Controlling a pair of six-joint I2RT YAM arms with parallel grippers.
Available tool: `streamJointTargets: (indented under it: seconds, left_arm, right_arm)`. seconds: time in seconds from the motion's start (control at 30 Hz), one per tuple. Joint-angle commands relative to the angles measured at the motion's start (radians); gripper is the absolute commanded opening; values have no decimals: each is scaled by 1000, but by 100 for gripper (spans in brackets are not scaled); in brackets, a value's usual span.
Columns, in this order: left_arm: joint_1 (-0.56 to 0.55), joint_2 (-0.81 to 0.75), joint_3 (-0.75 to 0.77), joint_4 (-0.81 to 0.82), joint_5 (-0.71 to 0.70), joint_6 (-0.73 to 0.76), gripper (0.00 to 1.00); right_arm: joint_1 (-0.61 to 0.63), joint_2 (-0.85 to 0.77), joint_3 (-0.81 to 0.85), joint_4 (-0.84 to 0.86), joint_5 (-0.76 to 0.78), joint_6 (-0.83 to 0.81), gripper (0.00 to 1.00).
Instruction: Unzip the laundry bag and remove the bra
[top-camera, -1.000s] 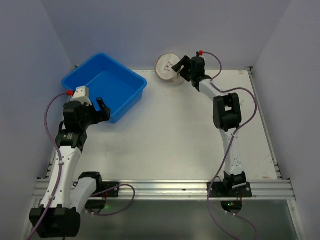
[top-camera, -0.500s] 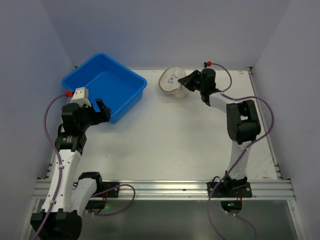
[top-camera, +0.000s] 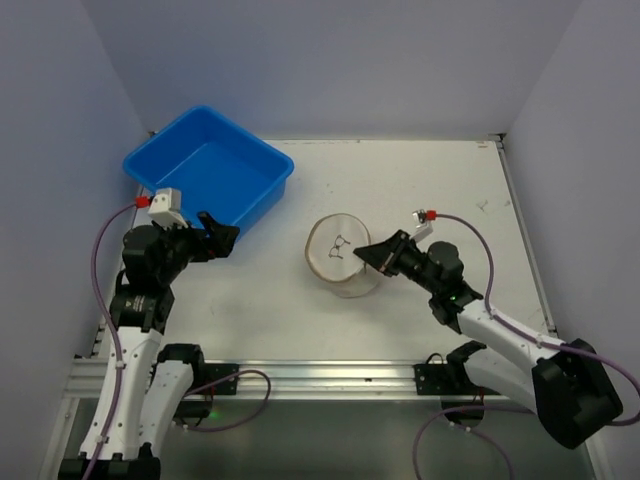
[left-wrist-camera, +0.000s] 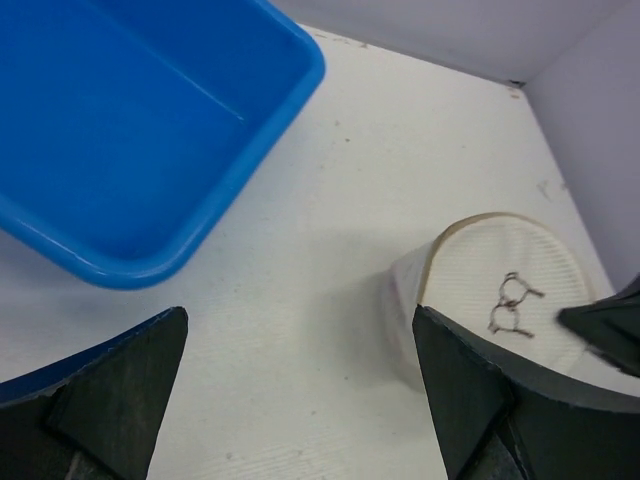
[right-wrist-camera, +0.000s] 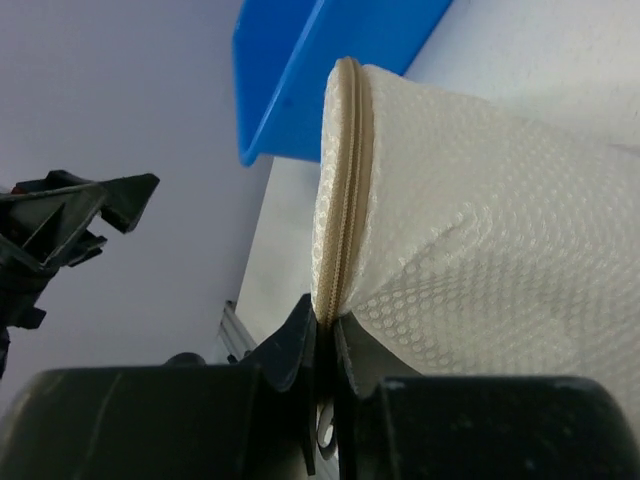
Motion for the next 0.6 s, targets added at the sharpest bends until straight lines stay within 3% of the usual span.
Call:
streamJointTargets:
  seconds: [0.0, 0.13, 0.17, 0.3, 0.33, 0.37, 0.47, 0.57]
  left_arm:
    - [-51, -30, -75, 7, 67, -148, 98]
    - [-152, -50, -139, 48, 34, -246, 98]
    - [-210, -46, -150, 60, 9, -280, 98]
    - [-414, 55, -175, 82, -119, -361, 98]
    - [-468, 115, -175, 93, -197, -383, 98]
    - [-594, 140, -172, 111, -250, -433, 98]
    - [-811, 232, -147, 157, -437, -531, 98]
    - [-902, 310, -129, 206, -509, -587, 93]
  right_arm:
    - [64, -67, -103, 105, 67, 63, 10]
    - [98, -135, -161, 30, 117, 51, 46]
    - [96, -167, -166, -82, 143, 51, 61]
    - [96, -429, -114, -488, 382, -33, 86]
    - [95, -469, -100, -552, 431, -53, 88]
    - [93, -509, -86, -662, 496, -82, 90]
    - [89, -604, -26, -800, 509, -199, 92]
    - [89, -612, 29, -890, 444, -282, 92]
